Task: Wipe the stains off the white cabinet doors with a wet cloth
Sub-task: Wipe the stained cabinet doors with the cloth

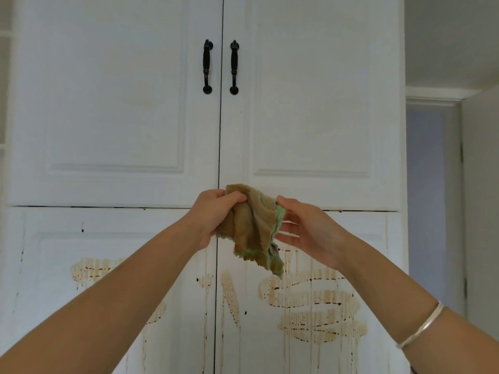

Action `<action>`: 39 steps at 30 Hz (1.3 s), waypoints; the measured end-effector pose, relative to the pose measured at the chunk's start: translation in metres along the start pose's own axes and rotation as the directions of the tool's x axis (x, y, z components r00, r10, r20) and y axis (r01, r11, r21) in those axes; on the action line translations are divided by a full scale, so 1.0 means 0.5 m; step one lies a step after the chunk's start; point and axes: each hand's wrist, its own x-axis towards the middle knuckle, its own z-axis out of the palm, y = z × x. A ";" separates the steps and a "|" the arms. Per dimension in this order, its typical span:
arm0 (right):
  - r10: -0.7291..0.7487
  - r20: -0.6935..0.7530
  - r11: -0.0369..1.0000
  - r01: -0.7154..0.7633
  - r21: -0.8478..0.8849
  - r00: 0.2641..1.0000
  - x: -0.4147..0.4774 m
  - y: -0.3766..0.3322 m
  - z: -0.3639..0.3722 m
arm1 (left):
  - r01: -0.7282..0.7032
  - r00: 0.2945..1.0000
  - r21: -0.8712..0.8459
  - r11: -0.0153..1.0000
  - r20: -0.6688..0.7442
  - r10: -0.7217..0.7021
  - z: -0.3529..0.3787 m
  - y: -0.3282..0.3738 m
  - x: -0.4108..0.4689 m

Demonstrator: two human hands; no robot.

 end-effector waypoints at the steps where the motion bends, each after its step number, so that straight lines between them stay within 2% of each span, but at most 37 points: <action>1: -0.013 -0.010 0.998 0.012 -0.064 1.000 0.001 -0.005 0.002 | 0.003 1.000 0.001 1.000 0.004 -0.003 -0.001 -0.001 -0.001; 5: -0.053 0.002 0.948 0.051 -0.314 0.999 0.001 -0.019 0.009 | 0.017 1.000 0.007 1.000 0.018 -0.017 -0.005 -0.002 -0.008; 7: -0.072 -0.001 0.922 0.066 -0.381 0.997 -0.001 -0.028 0.011 | 0.016 1.000 0.025 1.000 0.024 -0.016 -0.009 -0.003 -0.011; 12: -0.014 0.028 0.956 0.022 -0.291 0.999 -0.007 -0.057 0.013 | -0.085 0.995 0.223 0.971 -0.021 0.092 -0.022 -0.006 -0.013; 14: 0.015 0.013 0.955 -0.011 -0.296 1.000 -0.005 -0.066 0.009 | -0.062 0.998 0.228 0.972 -0.004 0.064 -0.024 0.000 -0.021; 16: 0.054 0.030 0.941 -0.040 -0.335 0.998 -0.003 -0.075 0.008 | 0.044 0.993 0.203 0.978 0.102 -0.066 -0.022 0.008 -0.033; 19: 0.096 0.064 0.917 -0.063 -0.395 0.993 -0.005 -0.079 0.016 | 0.147 0.916 0.152 0.977 0.351 -0.193 -0.016 0.008 -0.048; 22: 0.082 0.018 0.929 -0.070 -0.363 0.996 -0.004 -0.072 0.027 | 0.129 0.845 0.046 0.991 0.518 -0.134 -0.009 0.000 -0.056; 24: 0.084 -0.014 0.953 -0.085 -0.291 0.996 -0.002 -0.068 0.029 | 0.098 0.817 -0.002 0.995 0.572 -0.079 -0.001 0.000 -0.060; 27: 0.160 0.085 0.977 -0.146 -0.154 0.984 0.000 -0.073 0.020 | 0.074 0.824 -0.013 0.997 0.564 -0.053 0.002 0.002 -0.061; 30: 0.231 0.175 0.964 -0.202 -0.172 0.957 -0.003 -0.082 0.002 | 0.088 0.835 -0.012 0.996 0.546 -0.068 -0.006 -0.003 -0.054; 34: 0.254 0.116 0.948 -0.223 -0.229 0.960 0.001 -0.086 -0.028 | 0.148 0.896 -0.038 0.988 0.427 -0.118 -0.022 -0.013 -0.043; 39: 0.223 0.017 0.932 -0.208 -0.297 0.975 0.003 -0.087 -0.041 | 0.153 0.946 -0.060 0.986 0.296 -0.129 -0.027 -0.014 -0.039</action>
